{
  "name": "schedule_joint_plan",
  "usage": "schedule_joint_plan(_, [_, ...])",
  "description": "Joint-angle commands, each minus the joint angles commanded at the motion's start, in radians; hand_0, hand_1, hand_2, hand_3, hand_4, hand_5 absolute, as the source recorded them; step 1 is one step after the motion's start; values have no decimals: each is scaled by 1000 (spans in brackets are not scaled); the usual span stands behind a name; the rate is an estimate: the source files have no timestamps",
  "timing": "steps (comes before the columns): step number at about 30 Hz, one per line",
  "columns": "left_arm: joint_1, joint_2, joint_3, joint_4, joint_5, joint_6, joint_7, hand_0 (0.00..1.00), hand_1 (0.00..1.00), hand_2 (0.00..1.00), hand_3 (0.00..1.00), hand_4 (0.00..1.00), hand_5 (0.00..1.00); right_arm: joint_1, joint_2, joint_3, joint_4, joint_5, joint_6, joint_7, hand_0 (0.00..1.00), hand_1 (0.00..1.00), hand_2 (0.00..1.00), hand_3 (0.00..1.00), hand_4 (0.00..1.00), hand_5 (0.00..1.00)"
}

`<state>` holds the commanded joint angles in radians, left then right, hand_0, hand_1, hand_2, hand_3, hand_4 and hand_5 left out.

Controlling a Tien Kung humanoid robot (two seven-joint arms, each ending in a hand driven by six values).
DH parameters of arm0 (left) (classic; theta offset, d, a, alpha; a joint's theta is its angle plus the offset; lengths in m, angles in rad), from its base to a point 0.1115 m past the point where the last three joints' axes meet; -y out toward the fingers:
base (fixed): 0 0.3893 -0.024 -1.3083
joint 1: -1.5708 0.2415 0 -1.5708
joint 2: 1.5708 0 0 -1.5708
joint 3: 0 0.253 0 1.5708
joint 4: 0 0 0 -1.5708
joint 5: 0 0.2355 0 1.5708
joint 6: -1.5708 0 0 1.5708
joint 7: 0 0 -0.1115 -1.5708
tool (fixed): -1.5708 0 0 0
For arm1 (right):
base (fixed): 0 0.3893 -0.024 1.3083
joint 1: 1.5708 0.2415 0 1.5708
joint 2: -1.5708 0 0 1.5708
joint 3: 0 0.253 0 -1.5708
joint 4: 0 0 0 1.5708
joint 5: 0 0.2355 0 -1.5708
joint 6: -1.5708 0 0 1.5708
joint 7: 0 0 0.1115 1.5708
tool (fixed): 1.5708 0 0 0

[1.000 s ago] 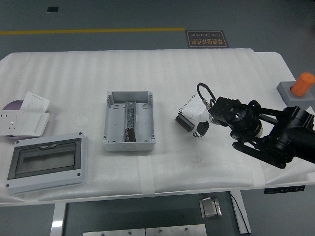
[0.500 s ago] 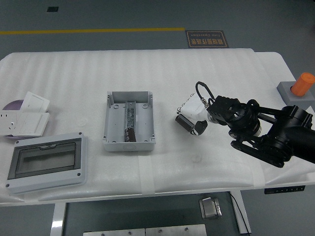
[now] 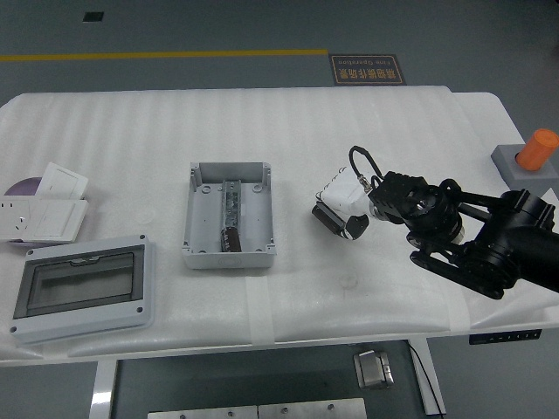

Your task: Pick up the battery,place it into the box

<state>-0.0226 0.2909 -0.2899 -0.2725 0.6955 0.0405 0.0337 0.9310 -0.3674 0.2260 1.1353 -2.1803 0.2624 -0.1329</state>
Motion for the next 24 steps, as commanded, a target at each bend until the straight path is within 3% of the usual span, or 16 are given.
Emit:
schedule_joint_plan(2, [0,-1,-1,0,0,1,0,630,653,289,563,490,515,0,-2,-6,1,11,-9,-7,858,777,764,681,522,267])
schedule_joint_plan(3, [0,-1,-2,0,0,1,0,631,652,289,562,490,514,1,-4,-11,3,21,-17,-14,854,775,759,663,453,292])
schedule_joint_plan(6, [1,-2,-3,1,0,2,0,631,652,289,562,490,514,4,-15,-42,15,63,-60,-48,854,775,759,663,453,292])
schedule_joint_plan(15, [8,-9,1,4,-7,2,3,631,653,290,562,491,515,50,-56,-196,117,157,-264,-213,851,770,757,662,434,318])
schedule_joint_plan(18, [10,-10,2,5,-8,3,3,631,653,290,562,491,515,51,-57,-159,161,145,-303,-245,851,770,757,662,434,318])
schedule_joint_plan(24, [15,-14,9,9,-15,3,5,631,652,290,562,491,516,17,-21,-42,234,123,-324,-273,848,769,758,665,437,317])
